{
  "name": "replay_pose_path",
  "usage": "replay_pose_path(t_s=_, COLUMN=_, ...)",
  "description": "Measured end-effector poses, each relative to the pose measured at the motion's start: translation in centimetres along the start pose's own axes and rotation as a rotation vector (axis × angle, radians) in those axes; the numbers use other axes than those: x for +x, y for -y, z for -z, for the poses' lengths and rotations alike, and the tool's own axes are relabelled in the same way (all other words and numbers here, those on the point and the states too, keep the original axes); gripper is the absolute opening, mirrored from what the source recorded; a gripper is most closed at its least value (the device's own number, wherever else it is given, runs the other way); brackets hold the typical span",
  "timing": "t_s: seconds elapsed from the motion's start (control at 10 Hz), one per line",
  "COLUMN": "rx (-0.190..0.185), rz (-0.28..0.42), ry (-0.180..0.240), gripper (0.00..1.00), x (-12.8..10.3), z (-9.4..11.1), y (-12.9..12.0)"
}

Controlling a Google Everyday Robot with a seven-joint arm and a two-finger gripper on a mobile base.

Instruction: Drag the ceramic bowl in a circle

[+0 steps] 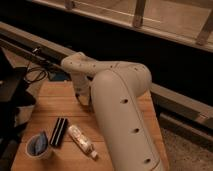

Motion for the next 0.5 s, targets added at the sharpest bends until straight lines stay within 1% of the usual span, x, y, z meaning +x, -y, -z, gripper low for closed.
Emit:
replay_pose_path(t_s=0.1, rx=0.001, rz=-0.007, ry=0.000, gripper=0.47, x=0.6, z=0.1, y=0.3)
replay_pose_path(t_s=0.2, rx=0.001, rz=-0.005, ry=0.003, gripper=0.49, x=0.7, z=0.3, y=0.7)
replay_pose_path(t_s=0.3, rx=0.003, rz=-0.002, ry=0.004, gripper=0.48, x=0.5, z=0.3, y=0.9)
replay_pose_path(t_s=0.4, rx=0.005, rz=0.005, ry=0.034, gripper=0.42, x=0.3, z=0.7, y=0.8)
replay_pose_path(t_s=0.5, rx=-0.009, rz=0.002, ry=0.119, gripper=0.30, x=1.2, z=1.2, y=0.4)
